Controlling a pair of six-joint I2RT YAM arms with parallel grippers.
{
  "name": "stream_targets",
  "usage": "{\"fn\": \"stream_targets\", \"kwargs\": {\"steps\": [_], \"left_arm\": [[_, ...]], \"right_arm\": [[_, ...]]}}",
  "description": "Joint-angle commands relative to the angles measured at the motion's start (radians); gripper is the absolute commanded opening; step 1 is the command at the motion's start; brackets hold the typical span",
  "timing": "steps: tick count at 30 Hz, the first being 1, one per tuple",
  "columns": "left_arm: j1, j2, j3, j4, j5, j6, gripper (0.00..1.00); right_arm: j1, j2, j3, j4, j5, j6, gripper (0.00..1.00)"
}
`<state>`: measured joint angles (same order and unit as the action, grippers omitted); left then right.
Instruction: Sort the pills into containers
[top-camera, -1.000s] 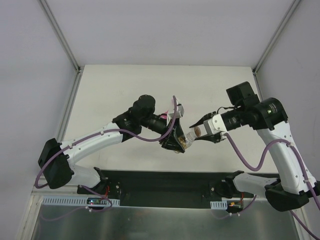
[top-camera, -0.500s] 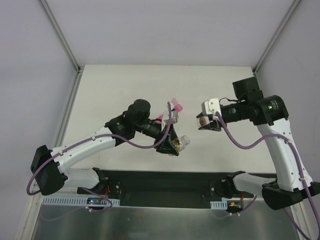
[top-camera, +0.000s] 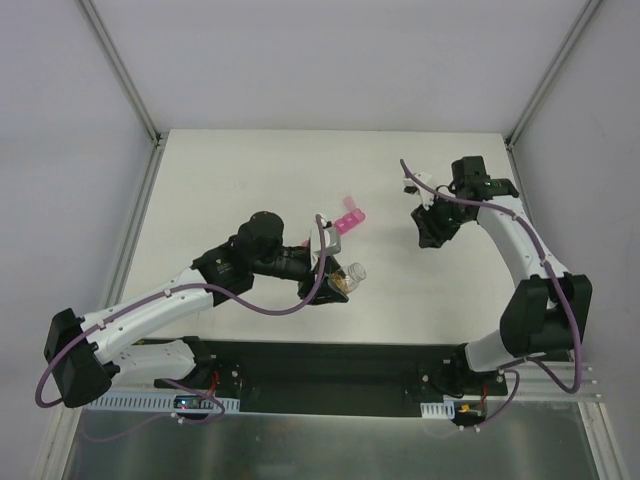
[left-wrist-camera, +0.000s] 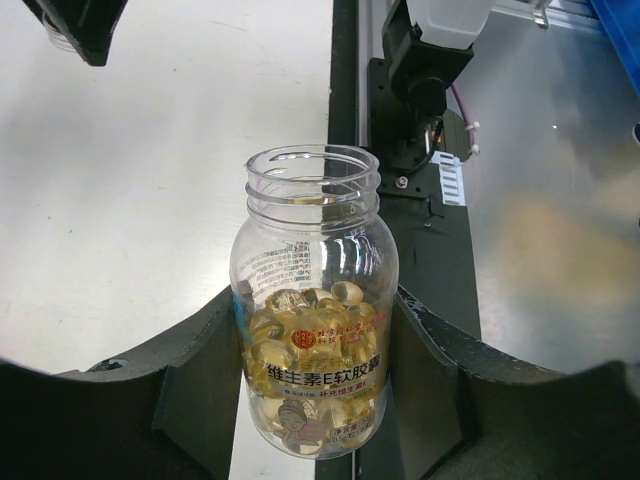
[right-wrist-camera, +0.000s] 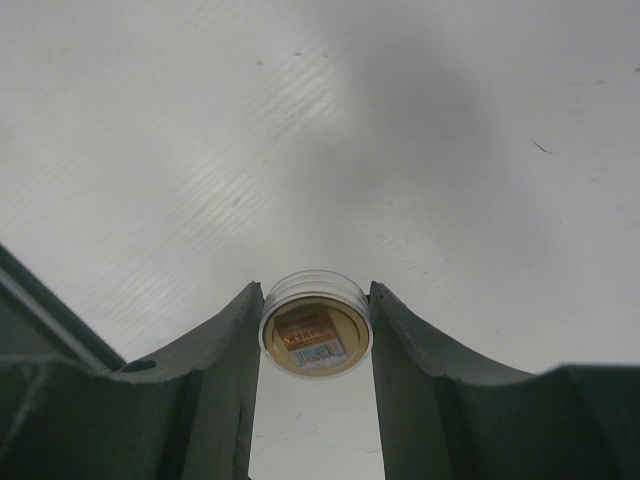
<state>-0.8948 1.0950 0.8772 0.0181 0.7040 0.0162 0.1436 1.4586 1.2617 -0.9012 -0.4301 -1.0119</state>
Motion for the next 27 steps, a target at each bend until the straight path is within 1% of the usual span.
{"fn": "stream_targets", "kwargs": {"steps": [1, 5, 9, 12, 14, 18, 21, 24, 27], "left_arm": [[0.010, -0.033, -0.014, 0.051, -0.028, 0.033, 0.00], [0.010, -0.055, -0.027, 0.052, -0.029, 0.031, 0.00], [0.010, -0.079, -0.041, 0.054, -0.029, 0.030, 0.00], [0.010, -0.090, -0.050, 0.054, -0.031, 0.028, 0.00], [0.010, -0.090, -0.058, 0.057, -0.034, 0.025, 0.00], [0.010, -0.096, -0.064, 0.071, -0.037, 0.021, 0.00], [0.010, -0.096, -0.064, 0.077, -0.037, 0.018, 0.00], [0.010, -0.096, -0.066, 0.083, -0.037, 0.011, 0.00], [0.010, -0.102, -0.073, 0.091, -0.041, 0.005, 0.00]], "right_arm": [[-0.030, 0.115, 0.025, 0.105, 0.099, 0.125, 0.33], [-0.081, 0.232, 0.117, 0.065, -0.013, 0.200, 0.34], [-0.116, 0.305, 0.152, 0.059, -0.117, 0.260, 0.34], [-0.140, 0.354, 0.172, 0.061, -0.157, 0.308, 0.34], [-0.141, 0.381, 0.177, 0.071, -0.139, 0.315, 0.34], [-0.142, 0.408, 0.186, 0.117, -0.033, 0.338, 0.35], [-0.185, 0.469, 0.255, 0.082, -0.058, 0.391, 0.36], [-0.185, 0.497, 0.280, 0.088, 0.003, 0.389, 0.35], [-0.188, 0.519, 0.297, 0.091, 0.028, 0.386, 0.35]]}}
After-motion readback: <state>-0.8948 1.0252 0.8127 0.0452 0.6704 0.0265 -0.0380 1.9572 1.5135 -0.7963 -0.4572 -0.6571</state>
